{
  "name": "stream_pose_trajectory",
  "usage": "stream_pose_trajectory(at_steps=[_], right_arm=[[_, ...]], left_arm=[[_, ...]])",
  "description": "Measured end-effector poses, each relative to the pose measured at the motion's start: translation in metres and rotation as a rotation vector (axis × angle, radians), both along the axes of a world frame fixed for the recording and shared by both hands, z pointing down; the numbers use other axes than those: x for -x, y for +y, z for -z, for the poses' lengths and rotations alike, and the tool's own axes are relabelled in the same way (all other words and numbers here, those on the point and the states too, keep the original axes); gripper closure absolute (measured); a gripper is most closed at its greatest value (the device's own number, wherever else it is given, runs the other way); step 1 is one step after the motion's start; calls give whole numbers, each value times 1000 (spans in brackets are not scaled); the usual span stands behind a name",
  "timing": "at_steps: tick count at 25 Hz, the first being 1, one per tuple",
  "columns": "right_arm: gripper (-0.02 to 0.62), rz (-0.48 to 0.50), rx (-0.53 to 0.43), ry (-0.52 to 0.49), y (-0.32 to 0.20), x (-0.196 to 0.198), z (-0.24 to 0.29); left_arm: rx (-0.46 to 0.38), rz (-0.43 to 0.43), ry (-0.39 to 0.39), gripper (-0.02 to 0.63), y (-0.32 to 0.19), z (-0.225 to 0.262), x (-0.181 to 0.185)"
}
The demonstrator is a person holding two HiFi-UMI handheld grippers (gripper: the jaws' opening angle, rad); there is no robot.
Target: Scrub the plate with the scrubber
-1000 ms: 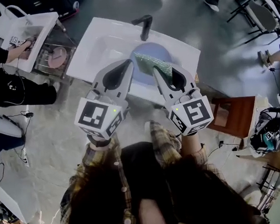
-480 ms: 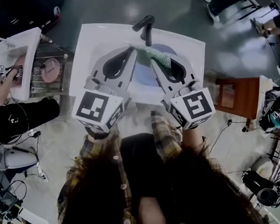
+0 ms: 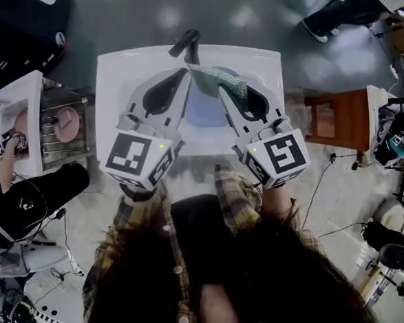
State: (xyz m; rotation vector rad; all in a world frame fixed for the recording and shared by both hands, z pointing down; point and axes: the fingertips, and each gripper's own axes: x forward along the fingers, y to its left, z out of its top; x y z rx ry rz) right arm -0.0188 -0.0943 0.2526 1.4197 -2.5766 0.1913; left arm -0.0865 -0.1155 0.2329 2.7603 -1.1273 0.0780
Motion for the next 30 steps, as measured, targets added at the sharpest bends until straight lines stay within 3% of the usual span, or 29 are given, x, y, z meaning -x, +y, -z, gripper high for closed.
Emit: stream_pose_trajectory(at_steps=[14, 24, 30], right_arm=[[495, -35, 15, 3, -7, -38, -4], [495, -55, 98, 10, -21, -58, -42], [495, -54, 156, 40, -33, -65, -79]], left_arm=[[18, 6, -16, 592, -9, -10, -23], [90, 17, -79, 592, -20, -67, -25], [188, 14, -136, 591, -26, -129, -27]])
